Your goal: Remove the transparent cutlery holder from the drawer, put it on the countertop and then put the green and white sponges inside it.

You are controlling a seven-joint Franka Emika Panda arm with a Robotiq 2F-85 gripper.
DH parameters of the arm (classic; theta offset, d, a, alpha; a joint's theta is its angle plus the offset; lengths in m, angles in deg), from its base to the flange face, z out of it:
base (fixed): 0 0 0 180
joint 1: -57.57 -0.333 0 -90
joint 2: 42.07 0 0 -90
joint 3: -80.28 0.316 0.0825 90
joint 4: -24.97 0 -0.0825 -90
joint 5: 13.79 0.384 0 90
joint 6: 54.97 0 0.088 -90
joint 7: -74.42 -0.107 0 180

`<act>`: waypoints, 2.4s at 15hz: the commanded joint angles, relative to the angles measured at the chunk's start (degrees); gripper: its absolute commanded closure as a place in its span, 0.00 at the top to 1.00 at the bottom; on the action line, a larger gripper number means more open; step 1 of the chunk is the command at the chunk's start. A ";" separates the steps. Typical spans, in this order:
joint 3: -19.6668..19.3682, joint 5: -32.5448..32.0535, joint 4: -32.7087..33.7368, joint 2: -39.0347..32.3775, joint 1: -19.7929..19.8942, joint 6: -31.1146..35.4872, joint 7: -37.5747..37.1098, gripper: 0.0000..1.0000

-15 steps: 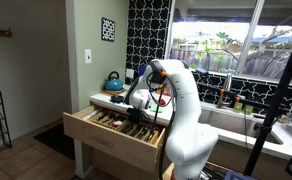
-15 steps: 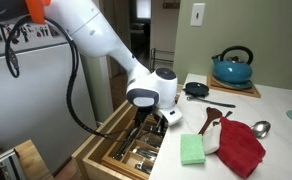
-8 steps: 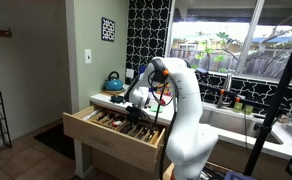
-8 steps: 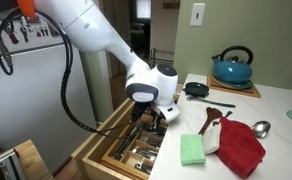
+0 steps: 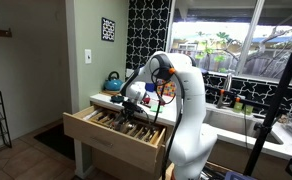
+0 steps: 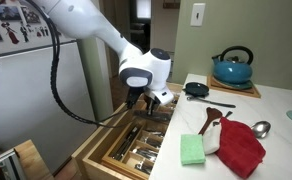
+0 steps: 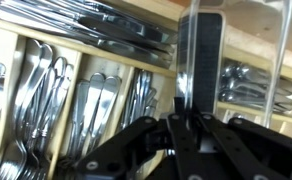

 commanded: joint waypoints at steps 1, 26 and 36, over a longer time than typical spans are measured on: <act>0.40 0.53 -3.50 7.28 -0.96 -5.05 5.66 0.02; -8.54 -26.58 10.31 12.36 0.88 -35.94 33.09 0.02; -8.85 -28.04 20.66 2.12 4.20 -32.19 54.19 0.02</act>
